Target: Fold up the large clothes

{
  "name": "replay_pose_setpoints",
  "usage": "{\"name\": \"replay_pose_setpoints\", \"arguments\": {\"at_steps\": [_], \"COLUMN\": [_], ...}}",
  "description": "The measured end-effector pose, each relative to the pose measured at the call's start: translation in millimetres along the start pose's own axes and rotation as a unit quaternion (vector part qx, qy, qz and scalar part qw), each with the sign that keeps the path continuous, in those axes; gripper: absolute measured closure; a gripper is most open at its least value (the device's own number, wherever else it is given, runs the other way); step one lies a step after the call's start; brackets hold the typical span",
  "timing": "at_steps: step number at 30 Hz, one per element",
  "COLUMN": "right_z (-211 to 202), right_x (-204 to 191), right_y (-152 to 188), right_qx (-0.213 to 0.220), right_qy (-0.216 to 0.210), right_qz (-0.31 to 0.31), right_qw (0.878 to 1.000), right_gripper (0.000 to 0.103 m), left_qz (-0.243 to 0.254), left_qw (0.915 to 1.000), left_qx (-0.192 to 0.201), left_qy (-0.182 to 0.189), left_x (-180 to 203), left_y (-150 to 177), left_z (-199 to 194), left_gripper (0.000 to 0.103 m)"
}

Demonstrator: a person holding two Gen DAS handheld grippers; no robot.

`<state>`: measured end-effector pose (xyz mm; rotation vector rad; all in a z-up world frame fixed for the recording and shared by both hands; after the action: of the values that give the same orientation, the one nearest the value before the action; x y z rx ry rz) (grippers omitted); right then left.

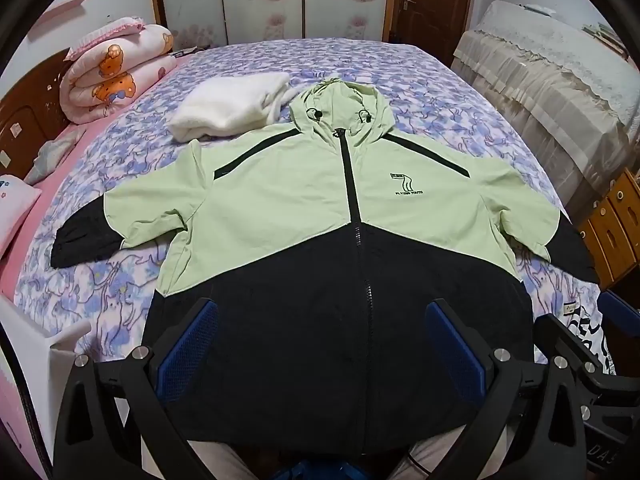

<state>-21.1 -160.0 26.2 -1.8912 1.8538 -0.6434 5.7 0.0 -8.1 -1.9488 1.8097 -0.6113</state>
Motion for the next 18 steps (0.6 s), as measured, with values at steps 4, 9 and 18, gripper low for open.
{"name": "replay_pose_setpoints", "arguments": {"at_steps": [4,9,18], "right_z": [1.8,5.5,8.5], "right_x": [1.9,1.7,1.0], "right_y": [0.2,1.2,3.3], "right_qx": [0.001,0.000,-0.003], "right_qy": [-0.001,-0.004,-0.010], "right_qz": [0.002,0.007,0.008], "right_qw": [1.000,1.000,1.000], "right_gripper": [0.003,0.003,0.003], "left_qz": [0.002,0.000,0.000], "left_qw": [1.0000,1.0000,1.0000], "left_qx": [0.002,-0.003,-0.005], "left_qy": [0.000,0.000,0.000], "left_x": [0.3,0.1,1.2], "left_y": [0.5,0.1,5.1], "left_z": [-0.7,0.1,5.9], "left_gripper": [0.001,0.001,0.001]}}
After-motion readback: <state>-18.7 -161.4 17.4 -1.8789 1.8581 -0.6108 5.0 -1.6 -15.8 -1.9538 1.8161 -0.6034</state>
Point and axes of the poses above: each gripper's, at about its wrist camera, not at the fingertips, and z roughly the way its jaws point, x to its right, y to its underside, the point moved 1 cm from there along z, roughly the way its jaws point, and after that the axes turned 1 degree about -z, right-handed, at the moved point
